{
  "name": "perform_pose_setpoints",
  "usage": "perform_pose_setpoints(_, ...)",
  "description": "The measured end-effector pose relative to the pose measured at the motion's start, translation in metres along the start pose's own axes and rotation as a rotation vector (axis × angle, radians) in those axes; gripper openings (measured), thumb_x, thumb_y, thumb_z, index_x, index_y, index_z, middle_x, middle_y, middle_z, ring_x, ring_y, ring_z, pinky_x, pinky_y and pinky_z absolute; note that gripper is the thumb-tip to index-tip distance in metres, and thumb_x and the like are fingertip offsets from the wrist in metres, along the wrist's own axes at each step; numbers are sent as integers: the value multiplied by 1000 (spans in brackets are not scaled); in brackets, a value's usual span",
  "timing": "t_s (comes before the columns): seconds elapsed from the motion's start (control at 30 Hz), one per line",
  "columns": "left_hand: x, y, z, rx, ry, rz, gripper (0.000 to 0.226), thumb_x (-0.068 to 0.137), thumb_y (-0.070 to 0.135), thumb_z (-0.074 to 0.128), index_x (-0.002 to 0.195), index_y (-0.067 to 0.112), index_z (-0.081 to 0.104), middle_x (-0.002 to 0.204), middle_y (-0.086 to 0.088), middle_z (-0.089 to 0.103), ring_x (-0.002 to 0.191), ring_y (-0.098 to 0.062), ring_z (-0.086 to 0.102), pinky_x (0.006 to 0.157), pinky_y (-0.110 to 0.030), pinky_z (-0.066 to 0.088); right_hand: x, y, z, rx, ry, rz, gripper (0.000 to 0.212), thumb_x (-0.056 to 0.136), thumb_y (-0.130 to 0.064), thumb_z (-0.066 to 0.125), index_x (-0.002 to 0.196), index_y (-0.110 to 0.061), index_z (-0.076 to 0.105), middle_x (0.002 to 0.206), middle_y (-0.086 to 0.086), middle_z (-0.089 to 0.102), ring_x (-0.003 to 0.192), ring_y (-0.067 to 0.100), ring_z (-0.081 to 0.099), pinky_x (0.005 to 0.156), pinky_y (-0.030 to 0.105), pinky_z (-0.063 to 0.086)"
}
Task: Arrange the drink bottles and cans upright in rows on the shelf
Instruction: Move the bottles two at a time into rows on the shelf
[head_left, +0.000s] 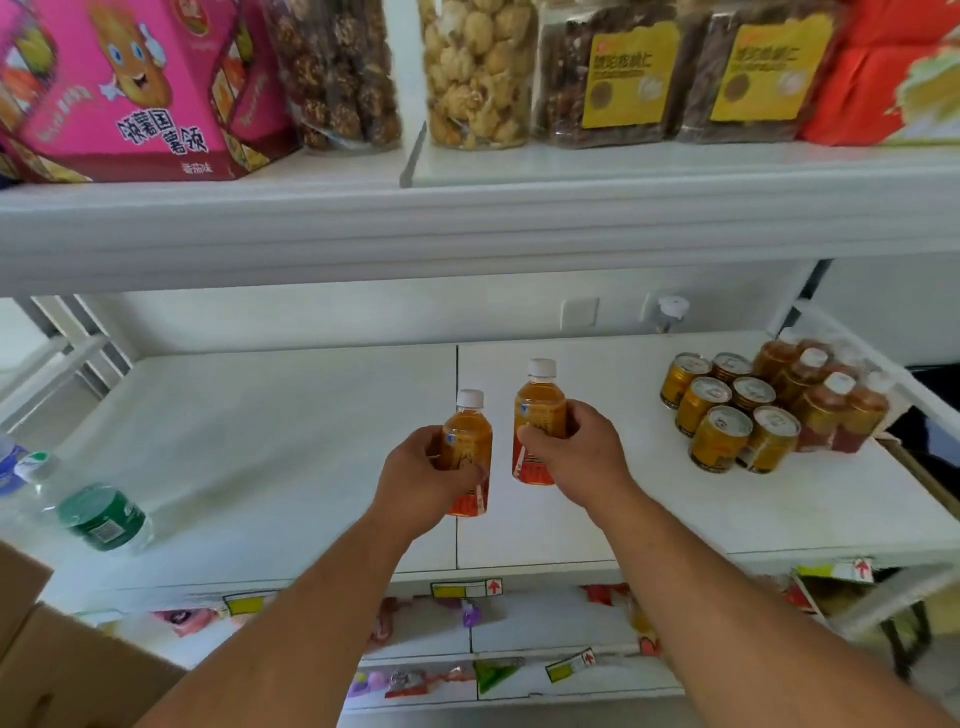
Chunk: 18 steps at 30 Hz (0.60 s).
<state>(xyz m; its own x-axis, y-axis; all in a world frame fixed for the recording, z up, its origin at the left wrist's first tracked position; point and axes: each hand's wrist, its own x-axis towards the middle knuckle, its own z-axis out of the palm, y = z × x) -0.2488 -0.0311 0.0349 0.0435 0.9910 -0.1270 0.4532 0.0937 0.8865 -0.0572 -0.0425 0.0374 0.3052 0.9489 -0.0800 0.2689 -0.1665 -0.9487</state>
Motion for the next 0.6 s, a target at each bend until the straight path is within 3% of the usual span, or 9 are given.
perform_pose_setpoints(0.13, -34, 20, 29, 9, 32, 25, 54, 74, 26, 82, 123, 22, 59, 106, 7, 66, 90, -4, 63, 66, -15, 48, -23, 9, -43, 23, -1, -27, 33, 85, -31, 78, 115, -27, 64, 104, -10, 67, 94, 8, 65, 73, 24, 50)
perform_pose_setpoints(0.27, -70, 33, 59, 4, 33, 46, 50, 73, 25, 83, 118, 24, 60, 103, 8, 67, 89, -2, 63, 64, -13, 47, -48, 22, -79, 36, 25, -41, 30, 82, -31, 80, 108, -28, 68, 99, -11, 70, 90, 7, 67, 79, 29, 55)
perform_pose_setpoints(0.6, -148, 48, 95, -47, -2, 114, 48, 74, 23, 84, 114, 28, 58, 97, 15, 64, 87, 4, 60, 64, -12, 47, -119, 44, -135, 49, 100, -56, 24, 80, -32, 81, 102, -30, 70, 95, -13, 71, 86, 3, 68, 73, 23, 53)
